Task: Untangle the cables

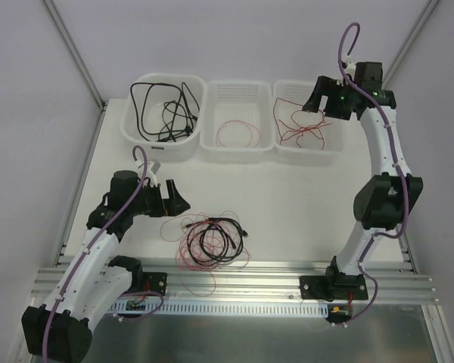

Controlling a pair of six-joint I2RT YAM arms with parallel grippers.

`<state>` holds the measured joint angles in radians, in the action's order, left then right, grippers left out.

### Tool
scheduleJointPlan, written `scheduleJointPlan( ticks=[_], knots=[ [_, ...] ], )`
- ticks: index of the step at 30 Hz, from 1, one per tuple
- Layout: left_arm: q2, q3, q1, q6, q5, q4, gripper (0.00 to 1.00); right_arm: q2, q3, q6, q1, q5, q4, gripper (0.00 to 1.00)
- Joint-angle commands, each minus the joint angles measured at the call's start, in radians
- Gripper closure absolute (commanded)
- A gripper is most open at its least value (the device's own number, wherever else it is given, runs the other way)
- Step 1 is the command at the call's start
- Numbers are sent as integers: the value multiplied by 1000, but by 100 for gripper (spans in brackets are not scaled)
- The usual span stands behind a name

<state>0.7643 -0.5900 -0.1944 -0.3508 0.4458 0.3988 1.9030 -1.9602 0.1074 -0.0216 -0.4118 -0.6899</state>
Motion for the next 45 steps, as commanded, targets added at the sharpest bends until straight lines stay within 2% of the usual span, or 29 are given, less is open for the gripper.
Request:
scheduleJointPlan(
  ticks=[1, 4, 5, 12, 17, 21, 23, 27, 31, 34, 35, 36, 40, 42, 43, 44, 45],
  knots=[
    [-28, 10, 12, 16, 19, -26, 1, -149, 49, 81, 44, 53, -89, 0],
    [-36, 9, 13, 15, 13, -25, 1, -272, 188, 115, 139, 33, -109, 0],
    [-39, 10, 12, 15, 10, -25, 1, -345, 234, 129, 205, 25, -99, 1],
    [-53, 10, 13, 15, 5, -23, 1, -574, 670, 95, 531, 41, 38, 3],
    [-40, 10, 13, 16, 28, -23, 1, -579, 904, -38, 694, 99, 218, 12],
    [-26, 9, 13, 19, 44, -23, 1, -500, 978, -133, 811, 131, 346, 23],
    [-25, 7, 12, 21, 48, -23, 1, -438, 986, -166, 859, 187, 394, 27],
    [-14, 9, 12, 22, 57, -23, 1, -366, 1003, -213, 890, 234, 480, 46],
    [-3, 9, 3, 23, 68, -23, 1, -297, 1009, -227, 917, 281, 510, 59],
    [10, 9, -11, 22, 76, -23, 1, -280, 1018, -219, 928, 297, 492, 79],
    [13, 9, -16, 21, 77, -25, 1, -288, 1017, -203, 931, 306, 484, 90],
    [15, 10, -23, 19, 76, -23, 1, -312, 1012, -193, 936, 309, 474, 97],
    [7, 10, -45, 9, 67, -25, 1, -436, 914, -120, 947, 404, 263, 99],
    [-3, 15, -56, -8, 60, -26, 1, -502, 778, -73, 947, 461, 157, 99],
    [-8, 15, -65, -19, 60, -26, 1, -553, 721, -37, 948, 484, 42, 99],
    [-10, 19, -71, -40, 60, -29, 1, -579, 581, -19, 950, 529, -14, 99],
    [-19, 27, -79, -50, 62, -34, 1, -599, 514, -5, 950, 547, -63, 99]
  ],
)
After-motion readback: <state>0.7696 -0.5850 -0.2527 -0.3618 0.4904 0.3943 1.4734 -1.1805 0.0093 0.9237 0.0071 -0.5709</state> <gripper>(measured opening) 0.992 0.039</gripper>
